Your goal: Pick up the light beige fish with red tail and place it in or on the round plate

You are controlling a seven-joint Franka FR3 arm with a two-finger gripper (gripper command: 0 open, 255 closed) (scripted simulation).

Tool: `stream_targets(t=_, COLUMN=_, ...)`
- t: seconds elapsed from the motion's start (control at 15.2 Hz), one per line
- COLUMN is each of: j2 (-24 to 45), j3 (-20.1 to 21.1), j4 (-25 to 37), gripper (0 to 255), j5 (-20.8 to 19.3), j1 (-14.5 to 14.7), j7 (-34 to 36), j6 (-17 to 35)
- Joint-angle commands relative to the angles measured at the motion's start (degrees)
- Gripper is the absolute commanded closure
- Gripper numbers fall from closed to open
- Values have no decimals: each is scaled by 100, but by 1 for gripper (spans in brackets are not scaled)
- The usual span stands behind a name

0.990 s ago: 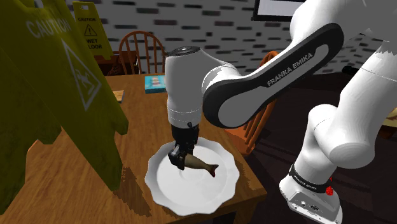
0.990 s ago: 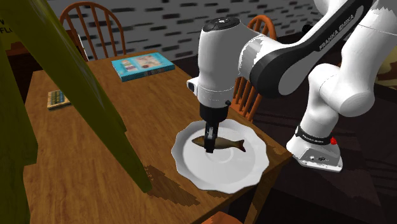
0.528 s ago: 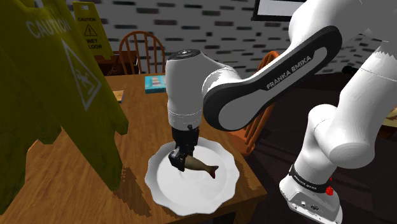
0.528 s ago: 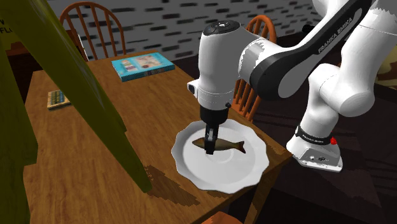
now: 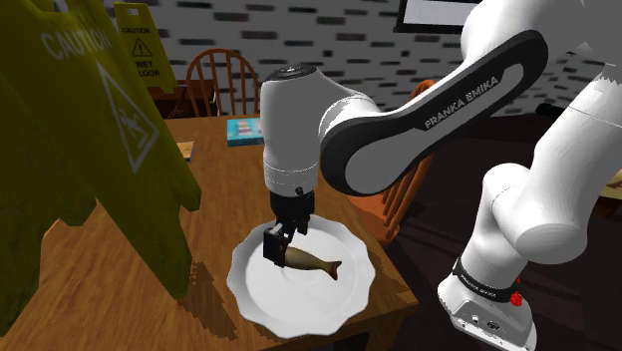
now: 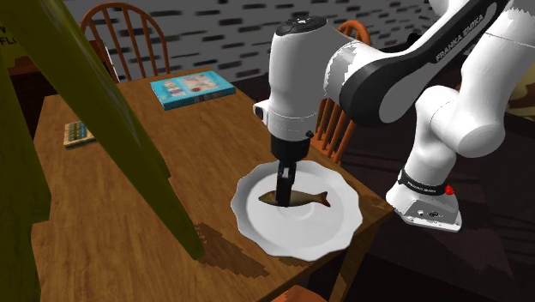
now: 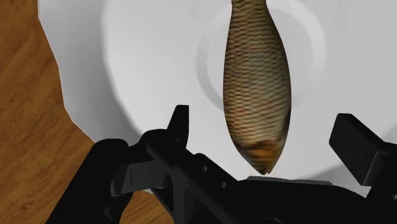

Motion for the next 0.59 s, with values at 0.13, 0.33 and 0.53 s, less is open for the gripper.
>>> stream_targets(t=0.13, j2=-186, j3=-39, j4=355, gripper=0, j5=53, j1=10, j7=-43, j6=-536)
stream_targets(t=0.33, j2=-186, j3=-39, j4=354, gripper=0, j5=53, j1=10, j7=-43, j6=-536)
stream_targets(t=0.53, j2=-186, j3=-39, j4=355, gripper=0, j5=53, j1=10, j7=-43, j6=-536)
